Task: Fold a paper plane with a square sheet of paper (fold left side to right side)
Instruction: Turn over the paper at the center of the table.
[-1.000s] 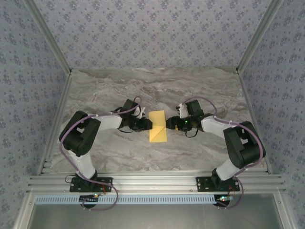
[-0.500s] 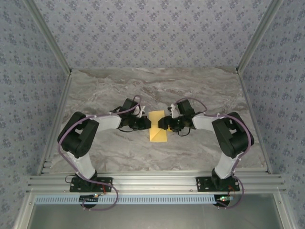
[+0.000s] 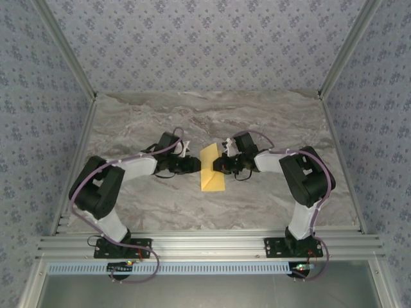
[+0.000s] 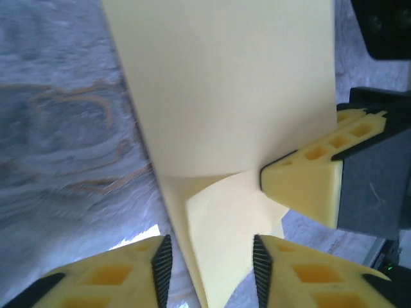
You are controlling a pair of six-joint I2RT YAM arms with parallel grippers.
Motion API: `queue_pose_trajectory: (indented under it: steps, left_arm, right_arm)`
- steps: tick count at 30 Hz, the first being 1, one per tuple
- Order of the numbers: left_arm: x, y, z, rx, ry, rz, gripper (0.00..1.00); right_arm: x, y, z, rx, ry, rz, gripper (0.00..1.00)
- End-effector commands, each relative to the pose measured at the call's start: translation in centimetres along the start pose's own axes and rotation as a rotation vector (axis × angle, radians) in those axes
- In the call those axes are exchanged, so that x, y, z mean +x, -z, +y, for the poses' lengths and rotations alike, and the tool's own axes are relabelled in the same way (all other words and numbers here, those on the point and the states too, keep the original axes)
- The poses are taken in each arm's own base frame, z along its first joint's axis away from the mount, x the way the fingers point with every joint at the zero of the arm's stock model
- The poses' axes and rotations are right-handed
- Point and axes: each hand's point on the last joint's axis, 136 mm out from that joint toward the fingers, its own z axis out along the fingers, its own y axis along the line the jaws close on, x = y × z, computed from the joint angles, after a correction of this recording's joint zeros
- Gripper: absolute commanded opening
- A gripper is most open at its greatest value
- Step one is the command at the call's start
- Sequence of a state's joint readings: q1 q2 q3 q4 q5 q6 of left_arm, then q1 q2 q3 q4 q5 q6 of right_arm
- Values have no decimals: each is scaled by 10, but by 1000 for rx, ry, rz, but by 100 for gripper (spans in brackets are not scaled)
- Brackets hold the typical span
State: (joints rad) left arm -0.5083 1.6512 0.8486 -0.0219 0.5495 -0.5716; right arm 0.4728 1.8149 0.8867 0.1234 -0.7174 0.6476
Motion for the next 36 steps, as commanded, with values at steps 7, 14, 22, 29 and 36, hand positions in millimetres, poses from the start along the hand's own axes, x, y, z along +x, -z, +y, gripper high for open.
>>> queue_pose_trajectory:
  steps: [7, 14, 22, 29, 36]
  left_arm:
    - [-37, 102, -61, 206, 25, -286, 74]
    - [-54, 164, -144, 504, -65, -395, 81]
    - [-55, 185, -198, 626, -188, -402, 75]
    - [-59, 201, -213, 698, -195, -448, 39]
    - [-55, 199, -204, 669, -167, -466, 6]
  right_arm:
    - [-48, 95, 88, -241, 176, -248, 4]
    - [-54, 158, 186, -425, 372, -315, 5]
    - [-39, 175, 255, -564, 475, -291, 6]
    - [-35, 180, 266, -605, 471, -290, 8]
    - [-40, 183, 250, -564, 435, -326, 30]
